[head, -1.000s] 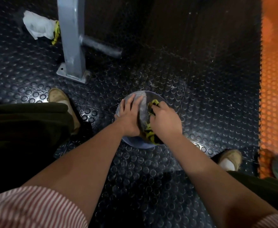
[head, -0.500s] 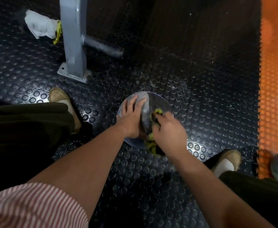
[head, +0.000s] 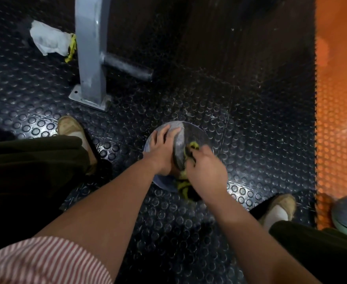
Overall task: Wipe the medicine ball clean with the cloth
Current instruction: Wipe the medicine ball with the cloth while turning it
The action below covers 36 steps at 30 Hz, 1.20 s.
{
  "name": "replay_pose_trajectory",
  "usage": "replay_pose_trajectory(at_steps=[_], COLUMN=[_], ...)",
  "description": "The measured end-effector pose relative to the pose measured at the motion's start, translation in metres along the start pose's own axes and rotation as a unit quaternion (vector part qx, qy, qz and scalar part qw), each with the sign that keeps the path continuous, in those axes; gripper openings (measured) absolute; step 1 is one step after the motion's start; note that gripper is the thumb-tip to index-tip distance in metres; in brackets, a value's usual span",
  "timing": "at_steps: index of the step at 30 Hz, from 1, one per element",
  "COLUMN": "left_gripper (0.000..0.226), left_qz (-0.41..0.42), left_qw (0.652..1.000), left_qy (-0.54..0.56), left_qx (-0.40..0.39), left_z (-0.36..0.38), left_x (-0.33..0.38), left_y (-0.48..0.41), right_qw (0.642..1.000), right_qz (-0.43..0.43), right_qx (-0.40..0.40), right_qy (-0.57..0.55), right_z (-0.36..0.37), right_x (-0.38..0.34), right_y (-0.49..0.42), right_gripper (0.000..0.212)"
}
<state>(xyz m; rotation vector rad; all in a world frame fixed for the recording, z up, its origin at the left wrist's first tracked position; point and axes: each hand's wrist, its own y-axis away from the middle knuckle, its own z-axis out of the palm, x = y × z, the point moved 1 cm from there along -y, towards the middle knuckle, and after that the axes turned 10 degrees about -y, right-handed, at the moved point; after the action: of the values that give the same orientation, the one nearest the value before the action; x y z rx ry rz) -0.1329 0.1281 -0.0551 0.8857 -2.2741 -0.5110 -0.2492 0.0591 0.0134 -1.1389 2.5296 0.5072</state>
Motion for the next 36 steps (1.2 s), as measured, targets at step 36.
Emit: replay_pose_trajectory(at_steps=[36], left_gripper=[0.119], left_qz=[0.004], left_qw=[1.0], left_qy=[0.009], left_qx=[-0.002], left_z=[-0.002], left_x=[0.004], left_y=[0.0], right_qw=[1.0], right_qz=[0.001], right_qx=[0.012], right_qy=[-0.014], right_z=[-0.007], right_x=[0.011], right_y=[-0.026], right_gripper=[0.029])
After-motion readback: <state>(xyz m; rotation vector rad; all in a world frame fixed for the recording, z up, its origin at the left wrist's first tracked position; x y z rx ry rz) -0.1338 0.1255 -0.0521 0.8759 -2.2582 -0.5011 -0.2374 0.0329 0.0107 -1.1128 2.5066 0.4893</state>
